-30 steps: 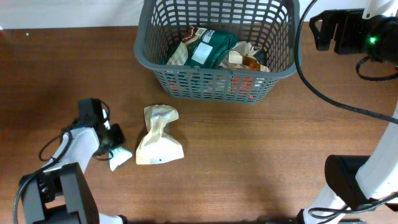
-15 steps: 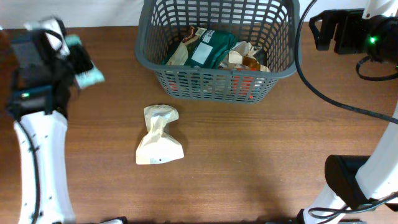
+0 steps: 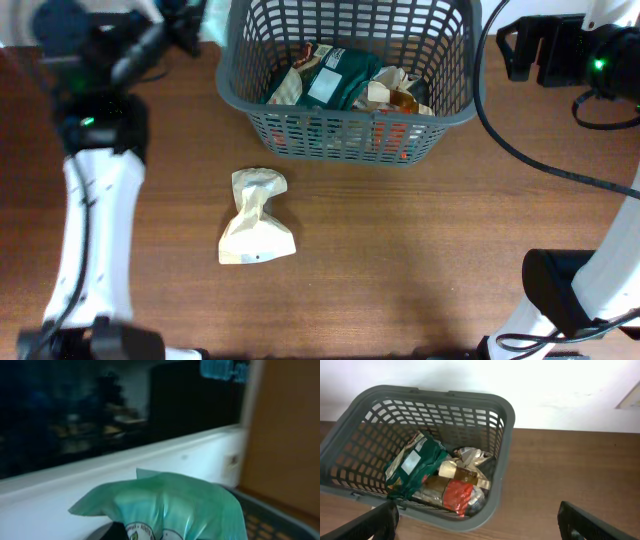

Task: Pack container
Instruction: 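Release the tissue pack into the basket with the left gripper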

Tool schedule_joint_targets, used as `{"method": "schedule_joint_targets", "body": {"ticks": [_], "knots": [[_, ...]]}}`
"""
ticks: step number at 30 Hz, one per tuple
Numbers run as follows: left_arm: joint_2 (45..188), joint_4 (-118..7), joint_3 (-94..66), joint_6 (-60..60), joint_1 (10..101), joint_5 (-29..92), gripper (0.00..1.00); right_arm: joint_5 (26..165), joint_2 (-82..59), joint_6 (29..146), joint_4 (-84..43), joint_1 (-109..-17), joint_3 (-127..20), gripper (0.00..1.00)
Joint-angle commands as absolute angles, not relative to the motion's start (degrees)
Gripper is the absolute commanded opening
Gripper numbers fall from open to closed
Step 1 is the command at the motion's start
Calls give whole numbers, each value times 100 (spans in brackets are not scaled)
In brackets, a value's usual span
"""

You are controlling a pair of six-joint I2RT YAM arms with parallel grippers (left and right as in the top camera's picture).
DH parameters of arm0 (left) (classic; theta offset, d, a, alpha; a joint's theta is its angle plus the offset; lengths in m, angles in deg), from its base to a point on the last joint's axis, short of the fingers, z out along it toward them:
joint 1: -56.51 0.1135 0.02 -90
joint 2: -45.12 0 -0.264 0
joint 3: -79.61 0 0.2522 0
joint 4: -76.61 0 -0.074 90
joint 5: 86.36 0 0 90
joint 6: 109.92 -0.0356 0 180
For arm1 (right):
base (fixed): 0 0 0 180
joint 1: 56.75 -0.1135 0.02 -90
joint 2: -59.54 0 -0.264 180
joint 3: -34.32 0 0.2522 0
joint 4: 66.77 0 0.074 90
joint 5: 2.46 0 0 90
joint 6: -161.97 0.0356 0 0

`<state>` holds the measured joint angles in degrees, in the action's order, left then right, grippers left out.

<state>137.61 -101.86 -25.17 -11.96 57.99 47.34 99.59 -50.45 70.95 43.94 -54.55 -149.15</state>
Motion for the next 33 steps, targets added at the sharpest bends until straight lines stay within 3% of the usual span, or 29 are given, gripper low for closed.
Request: {"method": "schedule_joint_targets", "body": {"ticks": [1, 13, 14, 16, 17, 18, 20, 23, 29, 31, 32, 33], "knots": [[14371, -10650, -2556, -625, 5388, 5116, 1, 10068, -5043, 7146, 4431, -5486, -14911, 99], [15348, -10243, -2609, -496, 4828, 4771, 2, 10068, -5043, 7144, 4431, -5486, -14911, 99], [15354, -10149, -2611, -496, 4830, 4725, 6, 10068, -5043, 7144, 4431, -5486, -14911, 99], [15361, -9987, -2609, -496, 4830, 4618, 35, 10068, -5043, 7144, 4431, -5486, -14911, 99], [15361, -9961, -2609, -496, 4830, 4603, 54, 10068, -5043, 7146, 4431, -5486, -14911, 99], [15361, -9963, -2609, -496, 4830, 4603, 65, 10068, -5043, 7144, 4431, -5486, -14911, 99], [15361, -9963, -2611, -494, 4830, 4605, 80, 10068, -5043, 7144, 4431, -5486, -14911, 99], [15359, -9966, -2611, -494, 4830, 4605, 92, 10068, -5043, 7144, 4431, -5486, -14911, 99], [15208, -9885, -3059, -258, 4900, 4592, 94, 10059, -5043, 7141, 4431, -5486, -14911, 99], [14996, -9295, -3544, -302, 4986, 4089, 89, 10042, -5043, 7141, 4431, -5486, -14911, 99], [14845, -8634, -3892, -558, 5042, 3512, 82, 10042, -5043, 7141, 4431, -5486, -14911, 99], [14668, -7789, -4277, -1082, 5101, 2778, 82, 10042, -5043, 7141, 4431, -5486, -14911, 99]]}}
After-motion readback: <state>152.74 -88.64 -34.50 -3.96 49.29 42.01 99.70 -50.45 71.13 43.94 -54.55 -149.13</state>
